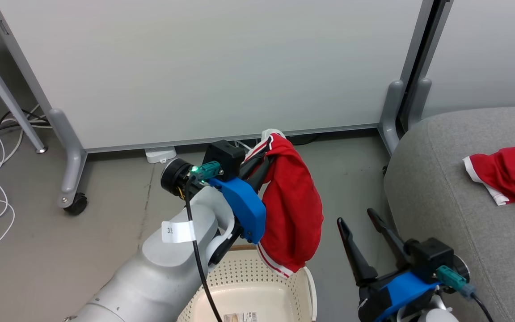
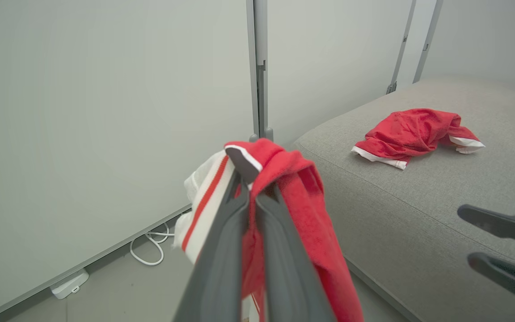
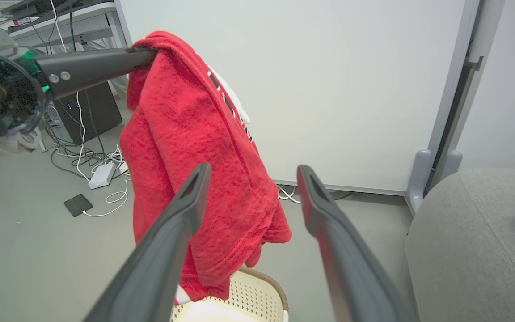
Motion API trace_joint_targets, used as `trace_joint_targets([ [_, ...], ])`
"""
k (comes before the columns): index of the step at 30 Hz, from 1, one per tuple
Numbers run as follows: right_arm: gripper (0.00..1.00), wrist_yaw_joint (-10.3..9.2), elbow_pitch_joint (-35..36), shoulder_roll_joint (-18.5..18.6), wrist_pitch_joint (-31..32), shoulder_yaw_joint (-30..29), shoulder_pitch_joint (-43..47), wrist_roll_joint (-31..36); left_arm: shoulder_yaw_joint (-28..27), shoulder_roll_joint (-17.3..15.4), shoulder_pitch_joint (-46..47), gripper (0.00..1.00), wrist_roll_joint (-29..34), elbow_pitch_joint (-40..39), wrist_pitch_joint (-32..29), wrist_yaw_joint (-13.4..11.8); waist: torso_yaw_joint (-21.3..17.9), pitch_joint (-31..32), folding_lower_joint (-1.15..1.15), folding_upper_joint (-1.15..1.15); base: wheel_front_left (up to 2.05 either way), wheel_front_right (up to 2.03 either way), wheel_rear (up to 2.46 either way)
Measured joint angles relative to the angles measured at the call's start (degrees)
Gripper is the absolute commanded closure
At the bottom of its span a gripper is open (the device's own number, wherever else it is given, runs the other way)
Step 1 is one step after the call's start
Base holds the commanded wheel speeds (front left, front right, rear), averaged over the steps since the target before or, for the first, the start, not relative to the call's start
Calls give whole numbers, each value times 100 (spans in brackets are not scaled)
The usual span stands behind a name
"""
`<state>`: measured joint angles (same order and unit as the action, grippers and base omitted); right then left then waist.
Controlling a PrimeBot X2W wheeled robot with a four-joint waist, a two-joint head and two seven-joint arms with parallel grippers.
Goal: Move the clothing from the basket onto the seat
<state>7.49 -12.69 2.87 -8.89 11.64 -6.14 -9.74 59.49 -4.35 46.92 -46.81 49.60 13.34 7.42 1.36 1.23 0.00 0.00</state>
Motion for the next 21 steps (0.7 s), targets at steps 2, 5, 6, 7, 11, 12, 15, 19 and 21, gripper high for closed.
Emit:
trace_joint_targets([
  [2,0,0,-40,0,27,90,-7,2,29,11,0,100,-11,18,14,0,7,-11,0,0,0,0,0],
  [5,0,0,-148,0,105,310,-58,8,62,35,11,100,-55,34,30,0,14,-34,0,0,0,0,0],
  [6,0,0,-214,-1,136,400,-98,12,71,40,18,100,-63,35,37,0,15,-44,0,0,0,0,0],
  [7,0,0,-287,-1,143,491,-151,20,83,44,28,100,-69,36,38,0,17,-55,0,0,0,0,0],
  [11,0,0,-608,-1,138,788,-513,16,163,62,72,100,-112,37,42,0,33,-105,0,0,0,0,0],
  [12,0,0,-711,-1,124,845,-612,15,186,67,88,100,-121,34,45,0,40,-118,0,0,0,0,0],
  [15,0,0,-1049,0,73,1003,-927,4,235,85,151,100,-162,9,46,0,72,-164,0,0,0,0,0],
  [19,0,0,-1552,-2,-40,1113,-1330,53,298,96,196,100,-202,-24,57,0,125,-246,0,0,0,0,0],
  [21,0,0,-1801,-2,-116,1129,-1516,52,330,101,242,100,-219,-34,64,0,157,-280,0,0,0,0,0],
])
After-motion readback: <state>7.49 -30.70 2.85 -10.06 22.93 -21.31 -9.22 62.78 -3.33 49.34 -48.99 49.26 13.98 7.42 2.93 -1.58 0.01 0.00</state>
